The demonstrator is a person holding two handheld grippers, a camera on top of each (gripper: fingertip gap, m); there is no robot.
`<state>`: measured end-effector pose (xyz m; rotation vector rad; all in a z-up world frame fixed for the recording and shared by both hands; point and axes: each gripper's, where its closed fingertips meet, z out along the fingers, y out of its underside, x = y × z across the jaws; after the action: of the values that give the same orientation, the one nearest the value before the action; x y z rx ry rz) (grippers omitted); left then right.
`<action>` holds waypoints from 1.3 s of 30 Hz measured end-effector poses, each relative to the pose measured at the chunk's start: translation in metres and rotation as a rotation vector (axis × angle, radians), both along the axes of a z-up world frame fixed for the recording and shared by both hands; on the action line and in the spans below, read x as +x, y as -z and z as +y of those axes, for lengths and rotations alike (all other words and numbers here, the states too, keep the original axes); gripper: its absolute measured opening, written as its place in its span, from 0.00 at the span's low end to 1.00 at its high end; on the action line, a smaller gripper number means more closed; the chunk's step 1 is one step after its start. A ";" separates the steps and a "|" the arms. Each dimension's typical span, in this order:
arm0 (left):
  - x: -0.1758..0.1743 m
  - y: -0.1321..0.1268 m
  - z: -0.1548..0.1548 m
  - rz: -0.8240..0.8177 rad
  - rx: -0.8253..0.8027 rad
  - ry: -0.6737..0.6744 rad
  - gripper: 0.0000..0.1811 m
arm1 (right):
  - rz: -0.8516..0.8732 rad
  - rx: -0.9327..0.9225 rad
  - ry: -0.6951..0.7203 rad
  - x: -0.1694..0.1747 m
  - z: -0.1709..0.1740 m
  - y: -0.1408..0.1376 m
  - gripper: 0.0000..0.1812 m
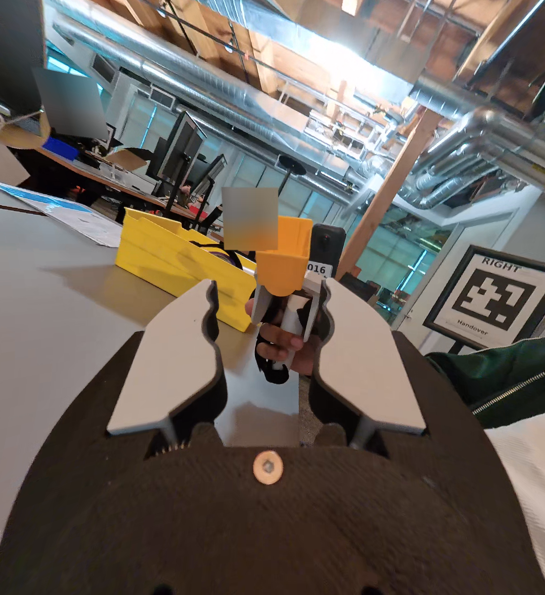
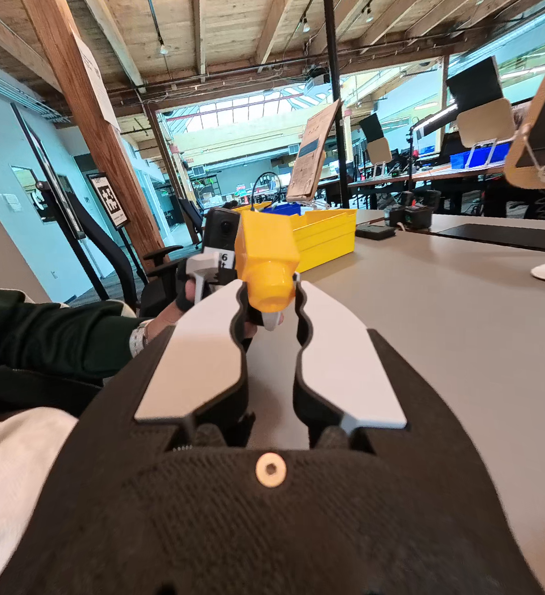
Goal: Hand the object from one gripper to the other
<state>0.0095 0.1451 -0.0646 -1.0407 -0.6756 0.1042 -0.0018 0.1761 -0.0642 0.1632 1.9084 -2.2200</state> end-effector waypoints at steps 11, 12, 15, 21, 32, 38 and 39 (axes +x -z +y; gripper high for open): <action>0.009 -0.006 0.008 0.054 -0.008 0.022 0.20 | 0.033 0.091 -0.046 0.017 -0.014 0.016 0.16; 0.009 -0.006 0.006 0.063 -0.011 0.017 0.19 | 0.038 0.107 -0.049 0.019 -0.016 0.019 0.16; 0.009 -0.007 0.006 0.073 -0.039 0.010 0.19 | 0.066 0.169 -0.078 0.027 -0.022 0.031 0.15; 0.011 -0.003 0.011 0.078 -0.136 0.031 0.18 | 0.132 0.332 -0.125 0.037 -0.029 0.061 0.32; 0.018 0.008 0.026 0.127 -0.341 0.074 0.18 | 0.101 0.255 -0.195 0.039 -0.018 0.047 0.16; 0.020 0.000 0.024 0.163 -0.294 0.054 0.23 | 0.133 0.203 -0.150 0.036 -0.017 0.034 0.16; 0.017 -0.002 0.022 0.165 -0.285 0.024 0.32 | 0.132 0.190 -0.138 0.034 -0.015 0.030 0.16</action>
<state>0.0260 0.1668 -0.0629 -1.2983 -0.5069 0.2681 0.0318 0.1607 -0.0945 -0.0868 2.1290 -2.0057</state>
